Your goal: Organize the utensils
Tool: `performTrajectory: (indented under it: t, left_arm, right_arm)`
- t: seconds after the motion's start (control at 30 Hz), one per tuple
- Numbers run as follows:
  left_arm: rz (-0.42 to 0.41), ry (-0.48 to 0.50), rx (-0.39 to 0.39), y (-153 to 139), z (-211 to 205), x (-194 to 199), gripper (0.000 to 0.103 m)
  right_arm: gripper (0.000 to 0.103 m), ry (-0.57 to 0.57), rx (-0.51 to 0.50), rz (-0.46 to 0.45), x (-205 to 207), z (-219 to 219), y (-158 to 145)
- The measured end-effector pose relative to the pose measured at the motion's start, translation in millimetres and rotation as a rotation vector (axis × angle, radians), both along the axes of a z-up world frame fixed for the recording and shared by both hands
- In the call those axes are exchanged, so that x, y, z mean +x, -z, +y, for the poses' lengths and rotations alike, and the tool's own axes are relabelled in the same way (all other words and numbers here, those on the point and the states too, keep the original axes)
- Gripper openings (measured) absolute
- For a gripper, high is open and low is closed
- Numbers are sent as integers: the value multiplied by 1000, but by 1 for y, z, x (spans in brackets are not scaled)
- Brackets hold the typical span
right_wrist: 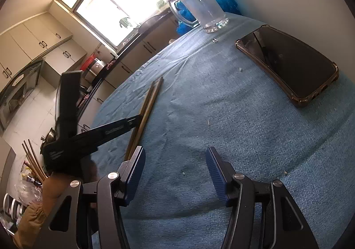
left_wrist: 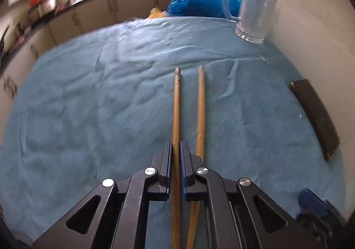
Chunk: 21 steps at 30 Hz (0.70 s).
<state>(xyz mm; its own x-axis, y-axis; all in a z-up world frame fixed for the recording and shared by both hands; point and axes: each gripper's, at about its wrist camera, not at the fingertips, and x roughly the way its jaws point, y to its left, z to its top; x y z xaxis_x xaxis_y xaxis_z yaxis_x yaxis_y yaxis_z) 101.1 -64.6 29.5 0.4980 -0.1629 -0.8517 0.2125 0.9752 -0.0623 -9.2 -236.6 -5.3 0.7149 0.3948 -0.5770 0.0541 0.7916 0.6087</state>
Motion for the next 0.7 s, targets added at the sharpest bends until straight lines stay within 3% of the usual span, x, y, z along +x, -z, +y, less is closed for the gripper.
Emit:
performTrajectory:
  t: [0.13, 0.33, 0.57, 0.6, 0.7]
  left_arm:
    - [61, -50, -53, -4, 37, -36, 7]
    - [48, -82, -82, -3, 83, -93, 7]
    - [36, -96, -153, 0, 102, -107, 7]
    - [37, -101, -162, 1, 103, -107, 7]
    - [39, -112, -173, 1, 104, -106, 7]
  right_arm:
    - [62, -3, -26, 2, 0, 4, -2]
    - [62, -134, -85, 52, 21, 34, -16]
    - [61, -271, -295, 142, 93, 106, -21]
    - [56, -274, -340, 154, 100, 116, -20]
    - [20, -267, -472, 186, 112, 137, -18]
